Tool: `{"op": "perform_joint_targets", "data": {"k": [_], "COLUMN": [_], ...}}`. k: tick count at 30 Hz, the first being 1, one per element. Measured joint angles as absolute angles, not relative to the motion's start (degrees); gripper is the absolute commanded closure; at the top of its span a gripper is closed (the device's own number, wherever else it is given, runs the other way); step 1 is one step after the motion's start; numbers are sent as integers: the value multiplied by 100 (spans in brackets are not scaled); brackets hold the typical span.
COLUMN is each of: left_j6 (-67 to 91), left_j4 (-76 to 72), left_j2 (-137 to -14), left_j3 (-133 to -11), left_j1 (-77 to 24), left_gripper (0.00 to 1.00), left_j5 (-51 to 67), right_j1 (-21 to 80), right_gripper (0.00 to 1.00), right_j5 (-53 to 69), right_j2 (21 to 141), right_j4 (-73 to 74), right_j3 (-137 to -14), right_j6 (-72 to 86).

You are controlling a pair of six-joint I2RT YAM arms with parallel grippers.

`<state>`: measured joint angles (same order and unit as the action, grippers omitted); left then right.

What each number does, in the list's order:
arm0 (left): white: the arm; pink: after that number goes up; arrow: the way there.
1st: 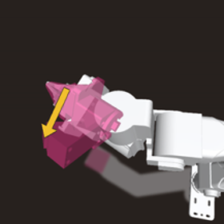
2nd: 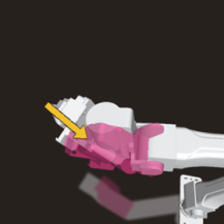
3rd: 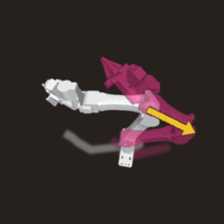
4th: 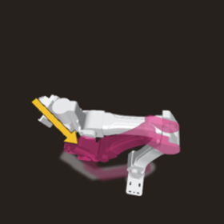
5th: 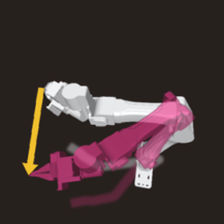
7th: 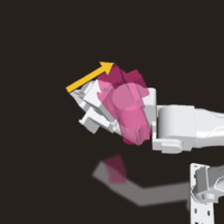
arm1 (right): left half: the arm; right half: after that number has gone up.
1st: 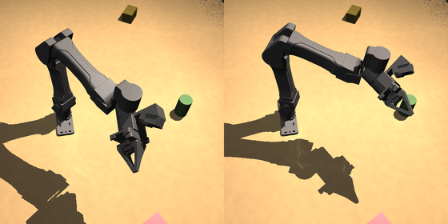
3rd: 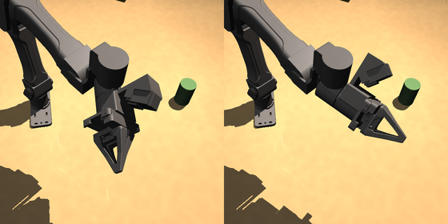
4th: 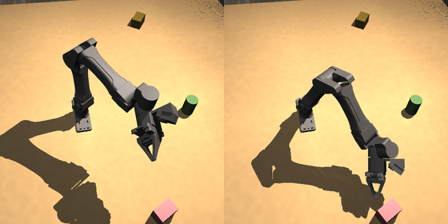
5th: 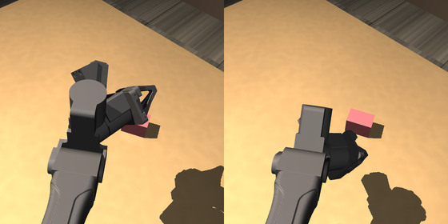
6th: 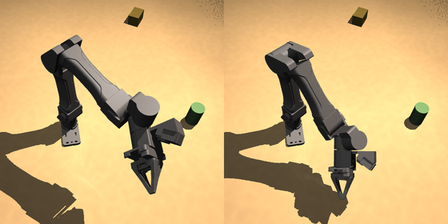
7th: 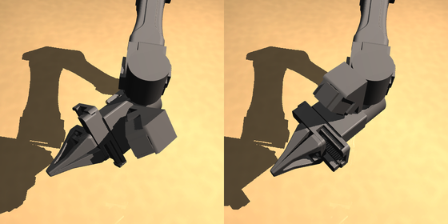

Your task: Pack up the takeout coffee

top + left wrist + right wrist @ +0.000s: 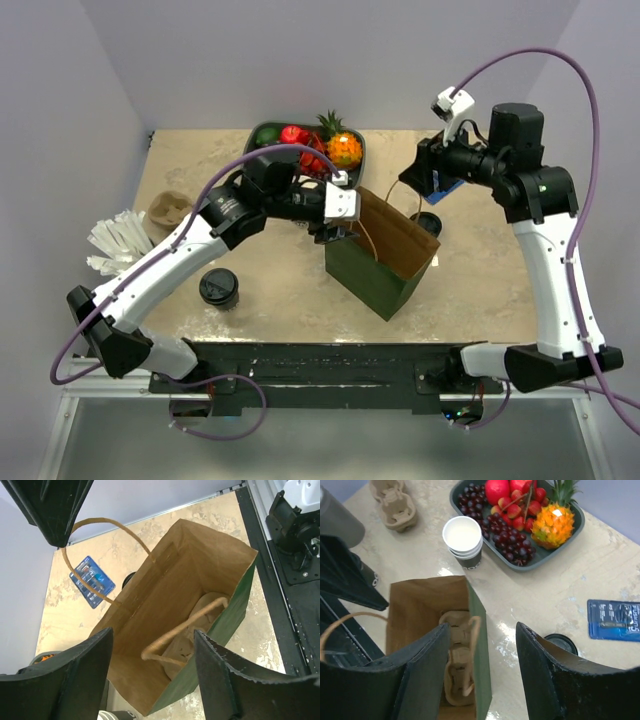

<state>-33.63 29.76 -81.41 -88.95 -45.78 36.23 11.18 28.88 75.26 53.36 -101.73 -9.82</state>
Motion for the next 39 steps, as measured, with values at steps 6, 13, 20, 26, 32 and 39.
{"op": "perform_joint_targets", "data": {"k": [6, 13, 20, 26, 32, 39], "left_j6": [-3253, -3194, -3105, -3079, -3063, -3103], "left_j4": [2967, 2967, 2987, 3105, 3068, 3002], "left_j2": [-8141, -8169, -8298, -8425, -8444, -8672], "left_j3": [-8978, -9008, -9233, -9830, -10669, -11493], "left_j1": [-4593, -4665, -4703, -4703, -4703, -4703], "left_gripper": [46, 61, 100, 100, 100, 100], "left_j5": [3802, 3975, 4091, 4064, 3870, 3701], "right_j1": [1122, 1125, 1127, 1133, 1133, 1135], "right_gripper": [39, 46, 100, 100, 100, 100], "right_j5": [3299, 3142, 2980, 3026, 3022, 3000], "right_j2": [7371, 7347, 7371, 7966, 8318, 8460], "right_j4": [5577, 5734, 5802, 5986, 5900, 5734], "right_j3": [-10195, -9961, -9924, -11163, -12602, -13168], "right_j6": [-989, -982, -965, -1072, -1149, -1066]}}
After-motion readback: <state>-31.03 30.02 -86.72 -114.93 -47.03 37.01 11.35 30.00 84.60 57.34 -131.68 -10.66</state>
